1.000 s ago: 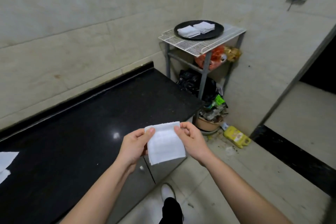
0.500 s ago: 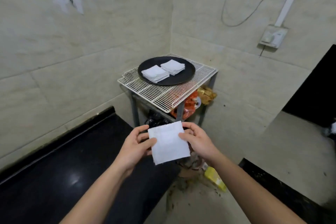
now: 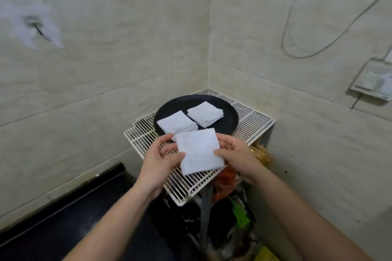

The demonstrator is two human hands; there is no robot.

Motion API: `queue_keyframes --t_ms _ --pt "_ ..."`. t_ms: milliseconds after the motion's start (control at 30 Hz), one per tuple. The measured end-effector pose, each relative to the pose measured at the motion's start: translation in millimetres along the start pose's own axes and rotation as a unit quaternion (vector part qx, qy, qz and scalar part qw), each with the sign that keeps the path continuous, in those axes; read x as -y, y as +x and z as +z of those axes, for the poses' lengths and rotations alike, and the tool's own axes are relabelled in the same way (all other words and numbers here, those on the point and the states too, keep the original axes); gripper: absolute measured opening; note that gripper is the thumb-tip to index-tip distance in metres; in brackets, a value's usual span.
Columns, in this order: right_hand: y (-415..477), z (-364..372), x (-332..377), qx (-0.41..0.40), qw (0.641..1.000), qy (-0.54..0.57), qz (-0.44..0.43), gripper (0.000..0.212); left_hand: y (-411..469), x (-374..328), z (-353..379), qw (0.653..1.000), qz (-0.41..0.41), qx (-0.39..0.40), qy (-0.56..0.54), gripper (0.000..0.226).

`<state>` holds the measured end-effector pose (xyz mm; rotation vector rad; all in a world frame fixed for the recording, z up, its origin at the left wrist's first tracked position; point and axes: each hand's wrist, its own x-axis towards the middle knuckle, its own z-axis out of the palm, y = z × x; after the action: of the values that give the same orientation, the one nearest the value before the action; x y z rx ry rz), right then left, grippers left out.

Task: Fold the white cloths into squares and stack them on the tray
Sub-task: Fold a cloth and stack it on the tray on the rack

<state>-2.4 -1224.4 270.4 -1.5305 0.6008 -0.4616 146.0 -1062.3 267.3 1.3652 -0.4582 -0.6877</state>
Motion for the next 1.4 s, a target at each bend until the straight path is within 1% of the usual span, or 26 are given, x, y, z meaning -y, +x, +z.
queue_keyframes --t_ms 100,167,267,400,467,567,667,767,900,1000,1133,1300,1400 --pt "60.8 -29.2 4.4 0.027 0.999 -0.004 0.020 0.049 44.3 -2.2 27.3 0.998 -0.009 -0.063 0.001 0.055" --pt "99.8 -44.3 5.4 0.058 0.997 0.004 0.044 0.050 68.9 -4.7 43.5 0.995 -0.015 -0.103 0.005 0.053" --pt "144.0 -50.0 11.0 0.100 0.993 0.018 0.064 0.051 99.9 -8.4 51.3 0.988 -0.018 -0.152 0.009 0.049" --pt "199.4 -39.0 14.6 0.147 0.987 -0.019 0.062 0.052 137.7 -10.5 47.5 0.976 -0.026 -0.218 -0.007 0.054" --pt "219.0 -27.6 14.9 0.162 0.984 -0.033 0.062 0.054 151.7 -8.9 40.7 0.970 -0.027 -0.242 0.006 0.058" --pt "242.7 -12.6 15.9 0.181 0.980 -0.058 0.055 0.056 164.4 -6.7 33.0 0.962 -0.023 -0.270 0.027 0.050" --pt "261.6 1.0 11.8 0.192 0.976 -0.084 0.050 0.060 169.1 0.7 29.9 0.954 -0.021 -0.296 0.041 0.037" --pt "266.4 9.8 5.0 0.194 0.973 -0.113 0.055 0.061 168.6 14.1 23.0 0.952 -0.024 -0.299 0.059 0.036" --pt "262.8 7.6 -0.1 0.199 0.966 -0.158 0.045 0.057 165.5 22.0 22.3 0.956 -0.019 -0.275 0.097 0.047" --pt "259.9 4.4 -3.1 0.192 0.963 -0.190 0.025 0.053 162.6 25.2 23.4 0.960 -0.005 -0.254 0.113 0.045" --pt "257.0 2.3 -6.0 0.172 0.963 -0.205 0.014 0.052 164.9 28.6 22.0 0.954 -0.001 -0.270 0.127 0.044" --pt "257.6 2.8 -8.2 0.164 0.963 -0.216 0.004 0.052 171.8 25.5 23.5 0.951 0.036 -0.271 0.143 0.039" --pt "256.6 2.7 -10.2 0.167 0.960 -0.226 -0.003 0.051 170.8 34.5 18.4 0.947 0.024 -0.268 0.174 0.035"
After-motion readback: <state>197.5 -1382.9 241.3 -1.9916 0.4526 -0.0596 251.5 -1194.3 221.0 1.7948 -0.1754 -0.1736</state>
